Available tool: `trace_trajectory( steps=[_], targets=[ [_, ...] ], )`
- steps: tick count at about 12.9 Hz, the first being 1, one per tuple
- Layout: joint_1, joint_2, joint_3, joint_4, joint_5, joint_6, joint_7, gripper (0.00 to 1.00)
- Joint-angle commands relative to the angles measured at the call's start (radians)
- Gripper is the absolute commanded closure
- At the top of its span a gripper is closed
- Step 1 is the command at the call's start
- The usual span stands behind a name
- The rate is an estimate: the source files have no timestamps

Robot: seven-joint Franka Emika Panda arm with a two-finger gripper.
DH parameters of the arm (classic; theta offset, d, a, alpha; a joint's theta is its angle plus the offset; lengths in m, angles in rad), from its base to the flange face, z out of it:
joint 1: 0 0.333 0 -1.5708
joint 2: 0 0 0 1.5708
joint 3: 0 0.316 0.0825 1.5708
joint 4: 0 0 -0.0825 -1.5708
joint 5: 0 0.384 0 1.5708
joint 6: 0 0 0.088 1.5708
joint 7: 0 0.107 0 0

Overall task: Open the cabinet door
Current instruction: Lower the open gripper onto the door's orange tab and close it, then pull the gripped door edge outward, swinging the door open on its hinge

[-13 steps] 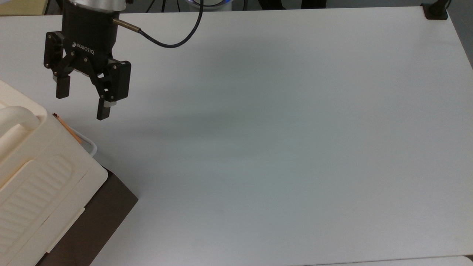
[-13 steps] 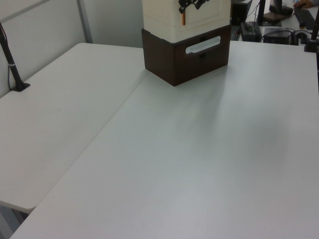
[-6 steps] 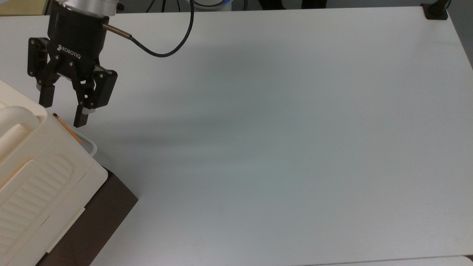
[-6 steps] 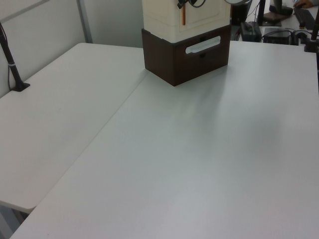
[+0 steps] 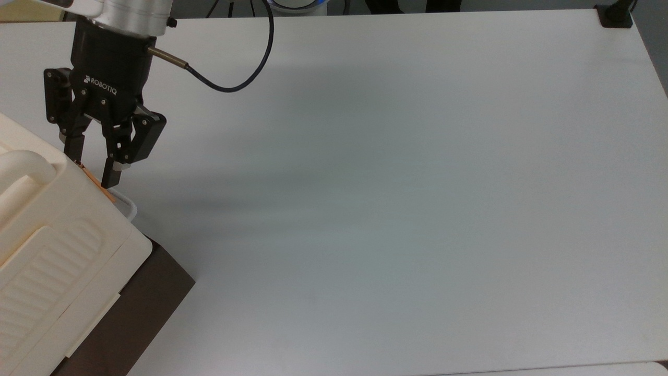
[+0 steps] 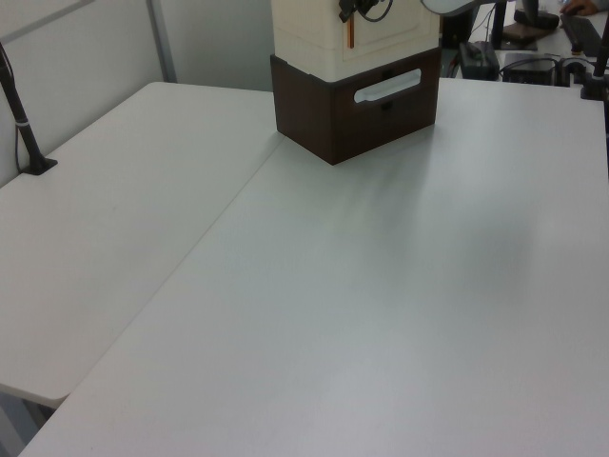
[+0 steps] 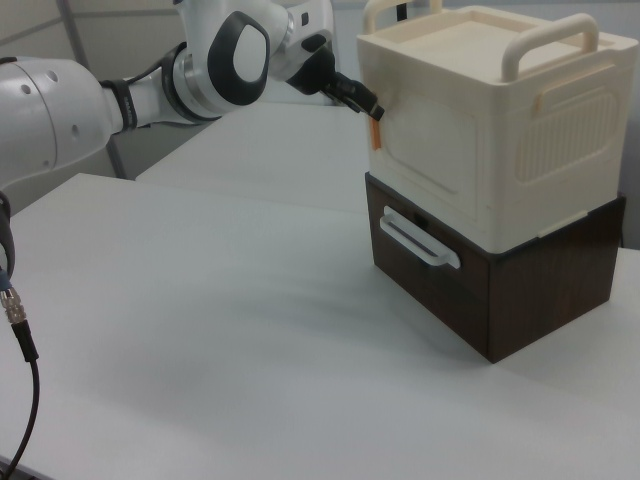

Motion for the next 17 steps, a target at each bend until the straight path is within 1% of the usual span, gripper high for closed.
trace_trajectory(
  steps=[1,3,5,6,9,11,12,14,17],
  targets=[
    [0.001,0.035,-0.006,0.046,-0.020,0.021,0.011,0.49],
    [0.001,0.037,-0.006,0.046,-0.020,0.022,0.011,0.53],
    [-0.002,0.039,-0.005,0.046,-0.020,0.022,0.009,0.60],
    [-0.005,0.037,-0.005,0.043,-0.020,0.037,0.009,0.66],
    [-0.008,0.037,-0.005,0.037,-0.020,0.051,0.006,0.78],
    [-0.010,0.031,-0.005,0.022,-0.018,0.047,0.000,0.92],
    [-0.010,0.026,-0.005,0.020,-0.018,0.044,-0.003,0.96],
    [-0.008,0.011,-0.003,0.002,-0.015,0.010,-0.009,1.00],
    [-0.006,0.003,0.000,0.002,-0.003,-0.059,-0.011,1.00]
  ],
)
